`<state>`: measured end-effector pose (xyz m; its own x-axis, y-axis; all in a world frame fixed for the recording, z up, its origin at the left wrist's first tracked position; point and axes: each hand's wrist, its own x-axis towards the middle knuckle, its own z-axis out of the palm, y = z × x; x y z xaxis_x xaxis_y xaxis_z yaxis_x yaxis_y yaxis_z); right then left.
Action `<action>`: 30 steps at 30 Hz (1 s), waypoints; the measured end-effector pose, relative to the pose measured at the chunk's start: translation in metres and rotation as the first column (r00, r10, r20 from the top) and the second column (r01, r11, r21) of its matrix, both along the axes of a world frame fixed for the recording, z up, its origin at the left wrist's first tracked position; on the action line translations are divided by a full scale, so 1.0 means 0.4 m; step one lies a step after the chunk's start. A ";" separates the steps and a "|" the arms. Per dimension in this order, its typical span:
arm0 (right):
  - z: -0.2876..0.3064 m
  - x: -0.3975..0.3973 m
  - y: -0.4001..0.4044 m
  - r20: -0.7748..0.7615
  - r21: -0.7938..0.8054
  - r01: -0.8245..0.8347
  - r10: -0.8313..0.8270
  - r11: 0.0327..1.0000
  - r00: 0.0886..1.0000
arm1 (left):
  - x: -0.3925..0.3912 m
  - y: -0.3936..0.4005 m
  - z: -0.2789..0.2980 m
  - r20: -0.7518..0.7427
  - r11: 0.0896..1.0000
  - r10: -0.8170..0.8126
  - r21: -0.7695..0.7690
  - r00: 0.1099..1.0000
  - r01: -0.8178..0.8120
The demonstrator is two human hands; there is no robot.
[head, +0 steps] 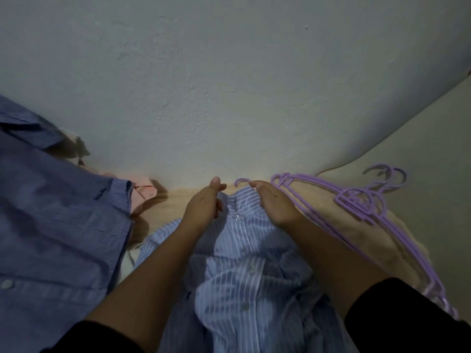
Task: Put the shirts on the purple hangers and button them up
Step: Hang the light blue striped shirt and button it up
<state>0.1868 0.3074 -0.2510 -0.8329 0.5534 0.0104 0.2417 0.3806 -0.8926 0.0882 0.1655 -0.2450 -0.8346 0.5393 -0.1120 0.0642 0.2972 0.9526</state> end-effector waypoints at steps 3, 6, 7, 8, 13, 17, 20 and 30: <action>-0.002 -0.033 0.027 0.093 0.046 -0.074 0.070 0.996 0.993 | -0.033 0.031 -0.008 0.051 1.000 0.006 0.014 0.999 -0.007; 0.004 -0.059 0.038 0.119 0.028 -0.106 0.102 0.994 0.988 | -0.061 0.049 -0.022 0.001 0.999 -0.003 -0.049 1.000 0.003; 0.005 -0.066 0.043 0.120 -0.012 -0.086 0.087 0.996 0.989 | -0.070 0.052 -0.027 -0.017 0.997 -0.007 -0.076 1.000 0.006; 0.006 -0.072 0.047 0.120 -0.052 -0.049 0.055 0.997 0.991 | -0.078 0.054 -0.031 -0.029 0.995 -0.011 -0.100 1.000 0.008; -0.001 -0.060 0.042 0.121 -0.061 0.087 -0.079 0.994 0.989 | -0.085 0.034 -0.051 -0.136 0.982 0.017 -0.183 0.991 -0.042; -0.029 0.006 0.008 0.114 -0.078 0.120 -0.111 0.990 0.987 | -0.047 -0.002 -0.061 -0.190 0.989 0.015 -0.145 0.982 -0.043; -0.027 0.060 -0.026 0.062 -0.159 0.144 -0.135 0.977 0.989 | -0.006 -0.028 -0.054 -0.063 0.999 0.047 -0.022 0.997 -0.049; 0.062 0.206 -0.132 0.093 -0.013 0.007 -0.006 1.000 0.996 | 0.148 -0.130 0.042 -0.151 0.996 -0.086 -0.035 0.985 0.081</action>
